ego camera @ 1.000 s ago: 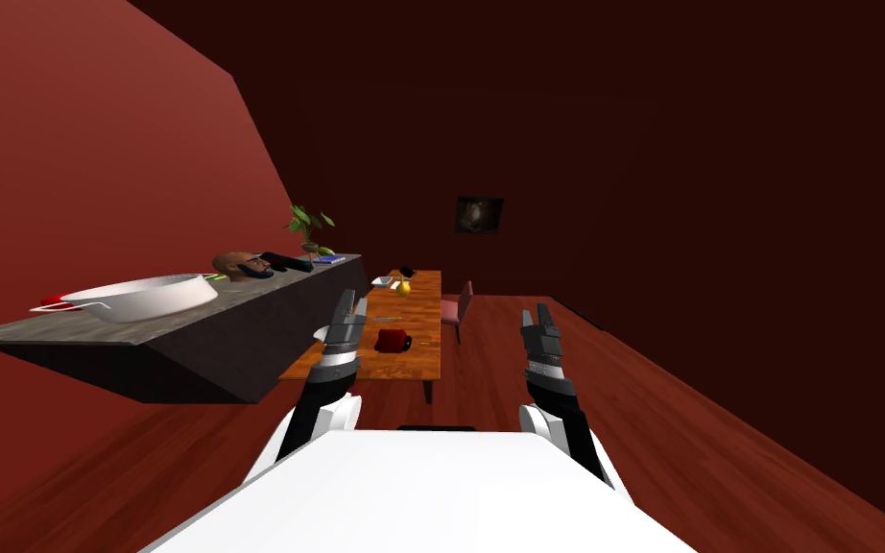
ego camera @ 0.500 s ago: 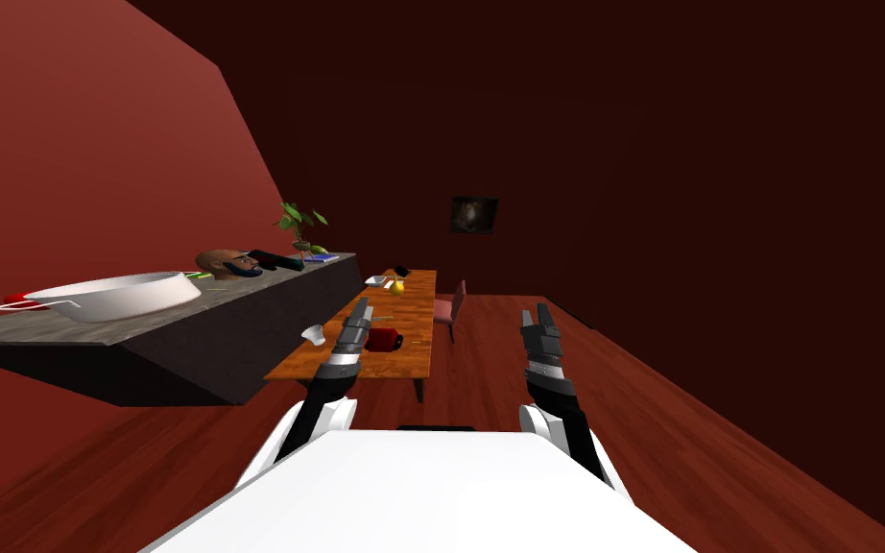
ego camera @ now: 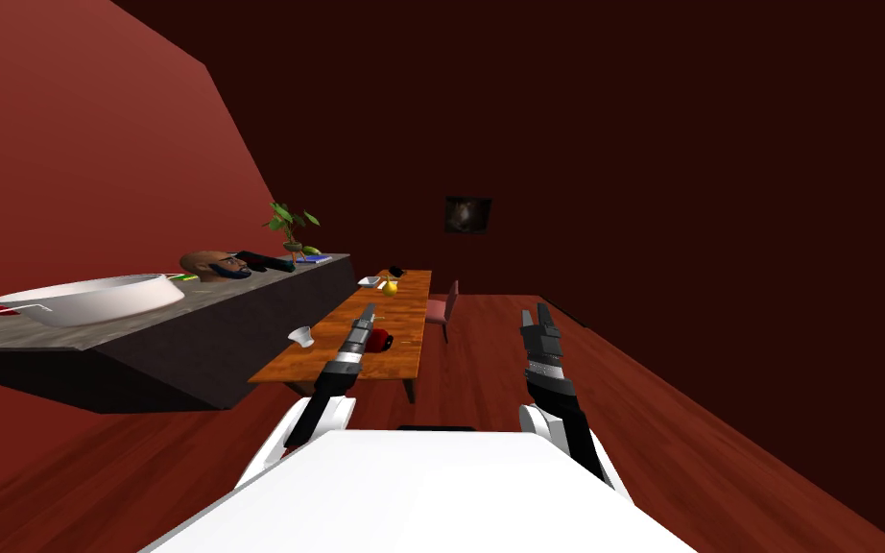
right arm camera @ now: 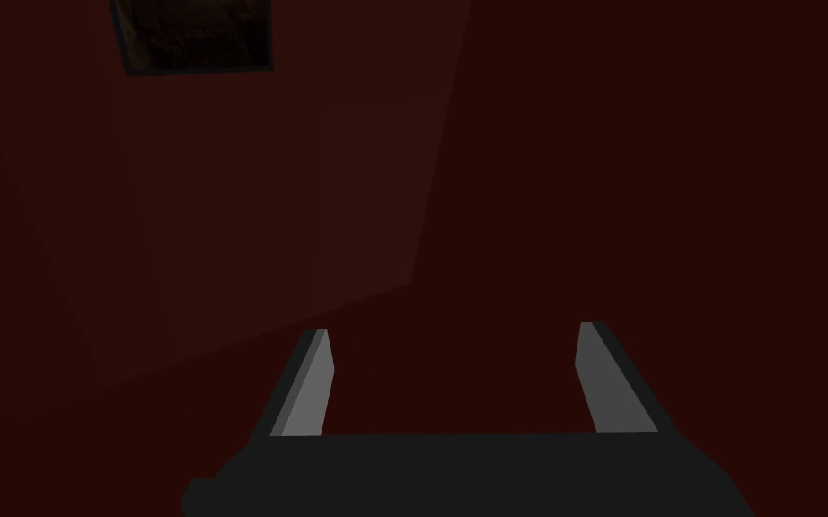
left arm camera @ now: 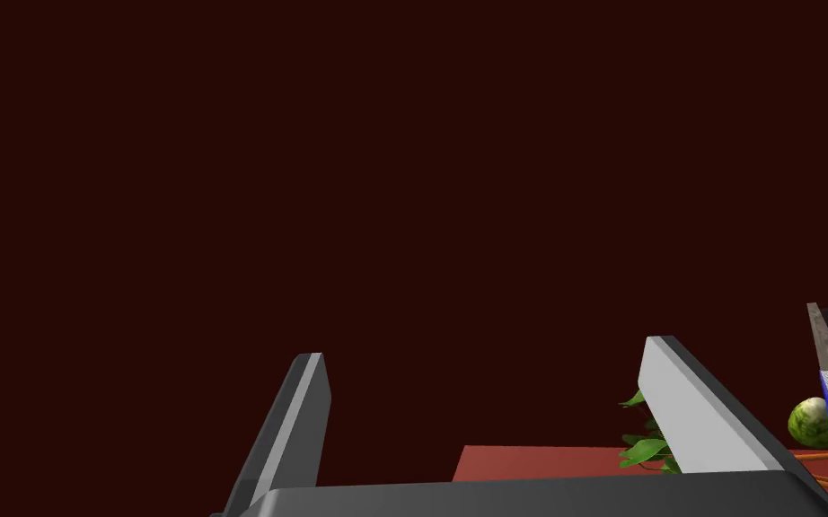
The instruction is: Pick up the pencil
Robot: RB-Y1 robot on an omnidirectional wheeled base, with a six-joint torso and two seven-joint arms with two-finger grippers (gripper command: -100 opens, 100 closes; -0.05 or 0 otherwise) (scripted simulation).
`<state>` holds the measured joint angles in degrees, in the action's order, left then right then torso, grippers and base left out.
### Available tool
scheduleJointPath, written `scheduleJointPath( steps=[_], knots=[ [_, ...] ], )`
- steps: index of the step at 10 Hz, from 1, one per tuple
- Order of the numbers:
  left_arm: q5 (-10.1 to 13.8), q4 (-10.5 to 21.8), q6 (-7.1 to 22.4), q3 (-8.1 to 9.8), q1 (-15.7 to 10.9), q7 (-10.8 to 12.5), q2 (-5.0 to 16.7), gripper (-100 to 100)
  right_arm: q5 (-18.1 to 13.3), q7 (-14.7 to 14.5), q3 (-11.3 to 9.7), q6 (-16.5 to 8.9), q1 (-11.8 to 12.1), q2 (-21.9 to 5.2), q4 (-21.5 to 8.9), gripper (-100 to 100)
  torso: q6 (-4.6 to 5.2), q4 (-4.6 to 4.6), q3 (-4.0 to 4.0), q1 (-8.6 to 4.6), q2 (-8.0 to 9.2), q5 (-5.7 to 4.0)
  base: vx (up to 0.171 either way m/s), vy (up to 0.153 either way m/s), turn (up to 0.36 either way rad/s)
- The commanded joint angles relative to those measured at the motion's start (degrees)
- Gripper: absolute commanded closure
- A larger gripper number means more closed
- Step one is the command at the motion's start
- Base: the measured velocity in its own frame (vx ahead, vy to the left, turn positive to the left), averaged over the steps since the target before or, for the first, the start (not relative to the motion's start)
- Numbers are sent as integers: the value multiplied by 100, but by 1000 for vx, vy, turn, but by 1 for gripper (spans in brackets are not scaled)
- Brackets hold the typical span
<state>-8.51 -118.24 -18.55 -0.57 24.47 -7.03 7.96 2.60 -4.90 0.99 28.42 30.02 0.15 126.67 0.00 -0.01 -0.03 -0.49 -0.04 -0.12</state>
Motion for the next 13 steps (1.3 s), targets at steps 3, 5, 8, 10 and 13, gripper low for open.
scheduleJointPath(
  steps=[3,5,8,10,13],
  knots=[
    [-92,469,465,128,-191,-47,108,-100,0,0,0,0,0,0,0,0,-1,0,1,5,1,1,11,-114,-25],
    [-134,721,673,189,-281,-73,136,-100,0,0,0,0,0,0,0,0,1,-1,-4,-7,-7,0,17,-157,-27],
    [-212,1187,1107,318,-474,-128,169,-100,0,0,0,0,0,0,0,0,-1,0,0,6,0,1,17,-125,-20],
    [-246,1460,1332,387,-577,-156,177,-100,0,0,0,0,0,0,0,0,-1,-1,-3,12,-6,2,33,-96,-16],
    [-275,1798,1559,458,-684,-185,181,-100,0,0,1,0,1,-1,0,0,-1,-2,-6,18,-11,4,38,-88,-15]
  ],
)
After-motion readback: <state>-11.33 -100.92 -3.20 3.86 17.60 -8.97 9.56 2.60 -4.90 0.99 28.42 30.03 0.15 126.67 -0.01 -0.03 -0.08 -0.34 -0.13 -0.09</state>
